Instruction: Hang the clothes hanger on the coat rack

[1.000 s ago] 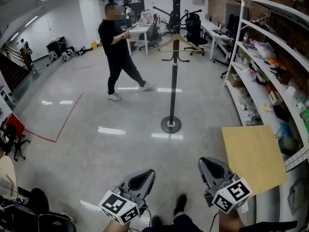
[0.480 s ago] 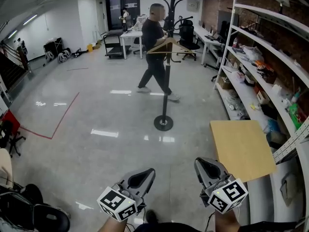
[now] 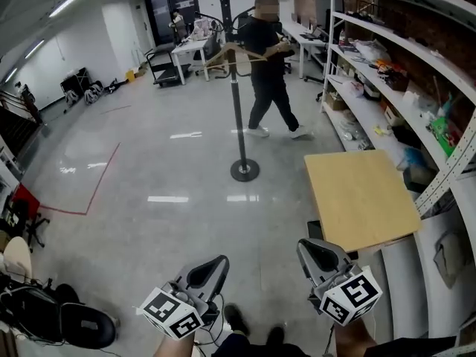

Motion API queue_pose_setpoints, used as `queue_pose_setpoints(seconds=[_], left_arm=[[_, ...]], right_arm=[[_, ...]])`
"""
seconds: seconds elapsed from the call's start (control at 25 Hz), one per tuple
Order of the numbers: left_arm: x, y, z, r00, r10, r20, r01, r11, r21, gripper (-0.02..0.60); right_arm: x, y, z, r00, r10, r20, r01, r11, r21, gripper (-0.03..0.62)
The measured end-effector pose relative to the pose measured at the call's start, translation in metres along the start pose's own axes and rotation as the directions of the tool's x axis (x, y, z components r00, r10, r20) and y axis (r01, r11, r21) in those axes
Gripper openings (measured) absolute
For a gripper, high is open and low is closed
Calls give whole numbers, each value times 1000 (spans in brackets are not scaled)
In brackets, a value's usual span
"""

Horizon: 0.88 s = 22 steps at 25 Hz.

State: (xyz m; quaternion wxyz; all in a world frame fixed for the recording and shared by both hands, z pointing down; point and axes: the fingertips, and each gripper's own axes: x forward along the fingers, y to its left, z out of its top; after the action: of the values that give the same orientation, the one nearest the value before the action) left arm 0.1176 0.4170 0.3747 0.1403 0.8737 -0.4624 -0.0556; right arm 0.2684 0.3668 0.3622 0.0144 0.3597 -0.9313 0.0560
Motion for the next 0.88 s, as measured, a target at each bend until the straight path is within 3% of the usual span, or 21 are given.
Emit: queue_pose_setpoints(seconds=[0.32, 0.48, 0.88], left_arm=[[-14, -28, 0, 1000, -16, -14, 16, 1000, 13, 0], [-36, -18, 13, 1000, -21, 11, 20, 999, 39, 0], [-71, 3, 18, 999, 10, 40, -11, 1000, 13, 0]], right_arm=[[-24, 13, 13, 1000, -24, 18, 25, 997, -66, 6], [-21, 30, 22, 998, -44, 37, 47, 997, -58, 6], [-13, 62, 22, 999, -37, 31, 39, 996, -78, 6]])
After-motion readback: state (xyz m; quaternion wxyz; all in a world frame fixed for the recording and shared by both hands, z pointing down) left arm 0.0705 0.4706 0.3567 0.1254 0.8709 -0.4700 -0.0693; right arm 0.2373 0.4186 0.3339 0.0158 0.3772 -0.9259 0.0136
